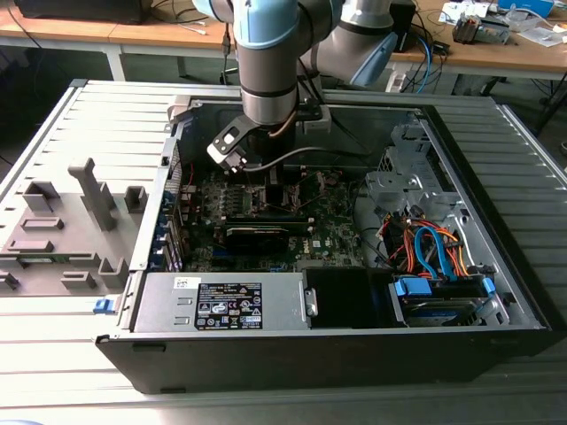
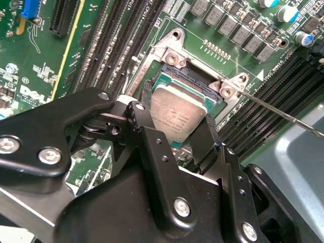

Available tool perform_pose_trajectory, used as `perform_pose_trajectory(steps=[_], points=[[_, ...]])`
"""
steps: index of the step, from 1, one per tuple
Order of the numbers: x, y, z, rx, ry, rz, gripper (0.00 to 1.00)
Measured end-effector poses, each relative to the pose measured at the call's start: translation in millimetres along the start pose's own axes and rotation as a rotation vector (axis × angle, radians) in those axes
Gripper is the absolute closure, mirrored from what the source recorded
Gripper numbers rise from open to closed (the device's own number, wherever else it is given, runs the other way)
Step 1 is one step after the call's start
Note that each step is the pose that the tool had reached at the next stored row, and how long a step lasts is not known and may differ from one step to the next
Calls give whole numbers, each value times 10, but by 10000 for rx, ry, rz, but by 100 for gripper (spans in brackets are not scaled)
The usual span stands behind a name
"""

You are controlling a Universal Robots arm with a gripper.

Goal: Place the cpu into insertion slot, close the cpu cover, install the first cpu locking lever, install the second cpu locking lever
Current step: 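Place the cpu into insertion slot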

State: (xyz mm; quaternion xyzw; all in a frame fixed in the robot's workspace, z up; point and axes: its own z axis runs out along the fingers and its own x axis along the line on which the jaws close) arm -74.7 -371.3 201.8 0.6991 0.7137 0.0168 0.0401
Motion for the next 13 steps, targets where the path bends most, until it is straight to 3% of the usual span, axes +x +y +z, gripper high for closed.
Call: perform_pose_trajectory(steps=[3, 4, 10, 13], points=[[43, -19, 32, 3, -23, 5, 45], [40, -22, 53, 9, -110, 144, 45], [41, -18, 57, 6, -108, 146, 38], [39, -10, 11, 9, -86, 220, 38]])
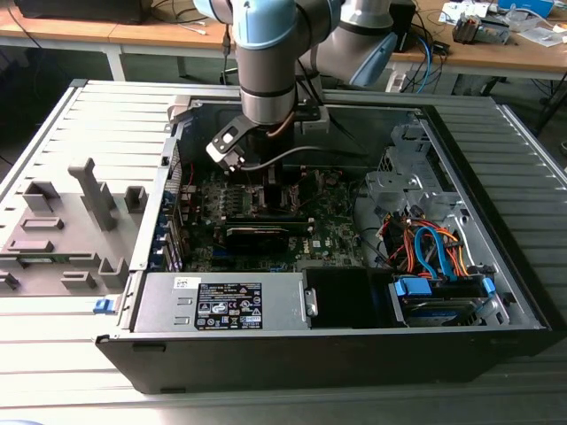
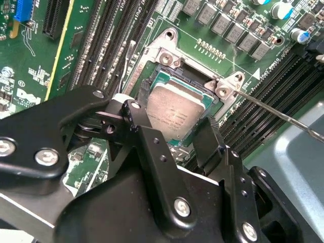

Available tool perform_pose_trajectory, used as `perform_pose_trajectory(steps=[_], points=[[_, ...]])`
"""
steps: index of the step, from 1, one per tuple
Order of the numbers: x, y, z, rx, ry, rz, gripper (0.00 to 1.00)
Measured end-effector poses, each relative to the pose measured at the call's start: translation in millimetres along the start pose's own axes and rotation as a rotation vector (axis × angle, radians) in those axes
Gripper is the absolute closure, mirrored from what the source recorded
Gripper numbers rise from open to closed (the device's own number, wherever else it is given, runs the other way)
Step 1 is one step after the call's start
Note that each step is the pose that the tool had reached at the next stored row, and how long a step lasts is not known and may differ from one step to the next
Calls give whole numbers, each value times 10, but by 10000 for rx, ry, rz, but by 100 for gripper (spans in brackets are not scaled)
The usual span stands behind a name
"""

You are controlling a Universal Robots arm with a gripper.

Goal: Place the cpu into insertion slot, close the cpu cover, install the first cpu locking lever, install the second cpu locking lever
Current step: 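Place the cpu into insertion slot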

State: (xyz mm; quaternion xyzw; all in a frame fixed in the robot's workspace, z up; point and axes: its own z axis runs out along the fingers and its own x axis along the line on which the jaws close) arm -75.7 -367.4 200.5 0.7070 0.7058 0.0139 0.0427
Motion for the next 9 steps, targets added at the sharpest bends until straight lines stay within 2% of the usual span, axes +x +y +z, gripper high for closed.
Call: perform_pose_trajectory(steps=[5, 7, 9], points=[[-1, 11, 0, 7, 7, 6, 38], [0, 72, 5, 17, -4, 23, 38], [0, 78, 5, 20, -19, 26, 38]])
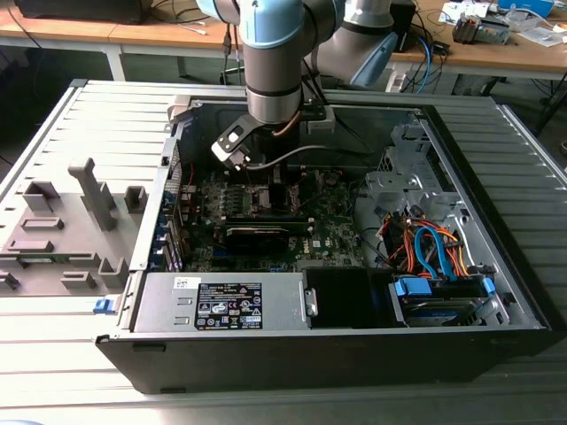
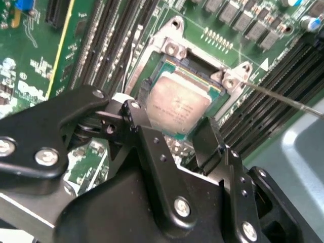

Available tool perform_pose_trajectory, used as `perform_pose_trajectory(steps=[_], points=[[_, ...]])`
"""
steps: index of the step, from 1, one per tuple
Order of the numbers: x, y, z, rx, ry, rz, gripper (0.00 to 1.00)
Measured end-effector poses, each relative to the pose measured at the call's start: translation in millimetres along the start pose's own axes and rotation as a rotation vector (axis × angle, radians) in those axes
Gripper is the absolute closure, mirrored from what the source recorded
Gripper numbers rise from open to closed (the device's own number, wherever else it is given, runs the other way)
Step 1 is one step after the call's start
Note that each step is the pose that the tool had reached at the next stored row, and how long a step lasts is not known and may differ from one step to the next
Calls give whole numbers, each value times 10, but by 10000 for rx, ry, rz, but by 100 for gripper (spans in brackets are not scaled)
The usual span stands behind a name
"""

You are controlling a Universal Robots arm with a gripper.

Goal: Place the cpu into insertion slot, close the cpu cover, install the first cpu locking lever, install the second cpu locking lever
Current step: 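Place the cpu into insertion slot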

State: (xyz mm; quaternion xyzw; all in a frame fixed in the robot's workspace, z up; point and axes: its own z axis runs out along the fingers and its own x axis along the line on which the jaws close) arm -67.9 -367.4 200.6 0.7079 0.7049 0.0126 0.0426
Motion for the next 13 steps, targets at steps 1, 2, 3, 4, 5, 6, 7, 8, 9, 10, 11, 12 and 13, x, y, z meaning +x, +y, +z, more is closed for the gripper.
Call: perform_pose_trajectory(steps=[1, 2, 3, 4, 5, 6, 7, 8, 9, 10, 11, 12, 13], points=[[0, 0, 0, 0, -5, -1, 38], [0, 0, -1, 0, -5, -1, 38], [0, 2, -13, -1, -3, 0, 38], [-2, 5, -55, -1, 0, 1, 38], [-3, 7, -87, -1, 4, 1, 38], [-6, 11, -140, 0, 2, 1, 38], [-7, 14, -174, 0, 4, 0, 38], [-8, 16, -192, 0, 14, 0, 38], [-8, 17, -203, -2, 28, 2, 38], [-8, 17, -203, 0, 31, 3, 38], [-9, 28, -202, 45, 29, -1, 47], [-12, 33, -200, 87, 27, -2, 53], [-17, 33, -196, 115, 26, -5, 53]])
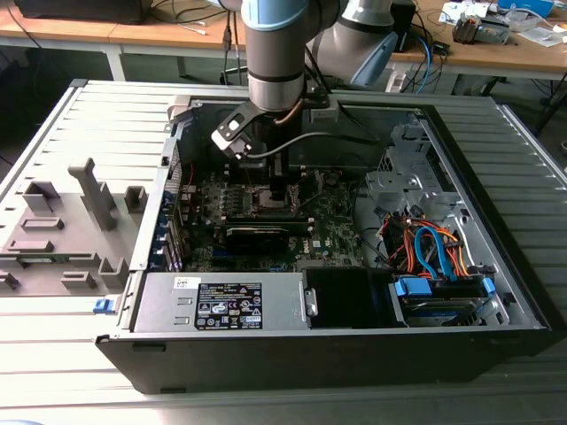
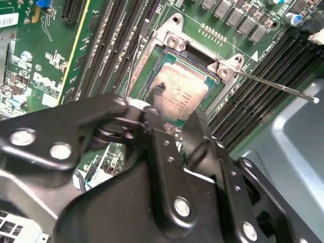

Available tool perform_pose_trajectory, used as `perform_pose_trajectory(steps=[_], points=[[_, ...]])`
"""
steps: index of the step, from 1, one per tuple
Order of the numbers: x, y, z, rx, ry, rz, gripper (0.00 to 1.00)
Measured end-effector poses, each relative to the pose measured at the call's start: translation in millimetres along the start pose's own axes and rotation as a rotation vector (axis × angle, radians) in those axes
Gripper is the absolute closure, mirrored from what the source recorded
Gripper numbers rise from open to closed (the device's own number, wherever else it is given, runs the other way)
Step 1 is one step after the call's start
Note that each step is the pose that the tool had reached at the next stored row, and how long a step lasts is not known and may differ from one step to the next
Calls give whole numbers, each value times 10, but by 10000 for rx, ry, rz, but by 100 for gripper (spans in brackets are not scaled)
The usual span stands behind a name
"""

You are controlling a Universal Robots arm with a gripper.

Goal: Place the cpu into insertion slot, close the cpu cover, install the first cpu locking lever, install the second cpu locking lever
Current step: 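Place the cpu into insertion slot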

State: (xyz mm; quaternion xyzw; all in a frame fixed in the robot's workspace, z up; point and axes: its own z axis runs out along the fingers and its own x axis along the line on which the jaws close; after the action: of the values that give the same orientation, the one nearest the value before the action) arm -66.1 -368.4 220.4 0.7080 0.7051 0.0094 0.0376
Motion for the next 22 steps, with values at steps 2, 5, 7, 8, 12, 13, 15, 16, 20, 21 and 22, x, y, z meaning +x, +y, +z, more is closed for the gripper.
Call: perform_pose_trajectory(steps=[2, 5, 7, 8, 12, 13, 15, 16, 20, 21, 22], points=[[-10, 17, 23, 134, 4, -24, 65], [-14, 37, 56, 302, 5, -51, 77], [-17, 40, 76, 380, 5, -65, 89], [-18, 48, 84, 431, 5, -96, 89], [-18, 50, 100, 444, 25, -635, 89], [-18, 50, 104, 439, 31, -808, 89], [-17, 49, 116, 432, 41, -1153, 89], [-17, 49, 118, 434, 40, -1153, 89], [-17, 46, 150, 437, 35, -1154, 89], [-17, 46, 158, 437, 36, -1154, 89], [-16, 46, 161, 435, 38, -1154, 89]])
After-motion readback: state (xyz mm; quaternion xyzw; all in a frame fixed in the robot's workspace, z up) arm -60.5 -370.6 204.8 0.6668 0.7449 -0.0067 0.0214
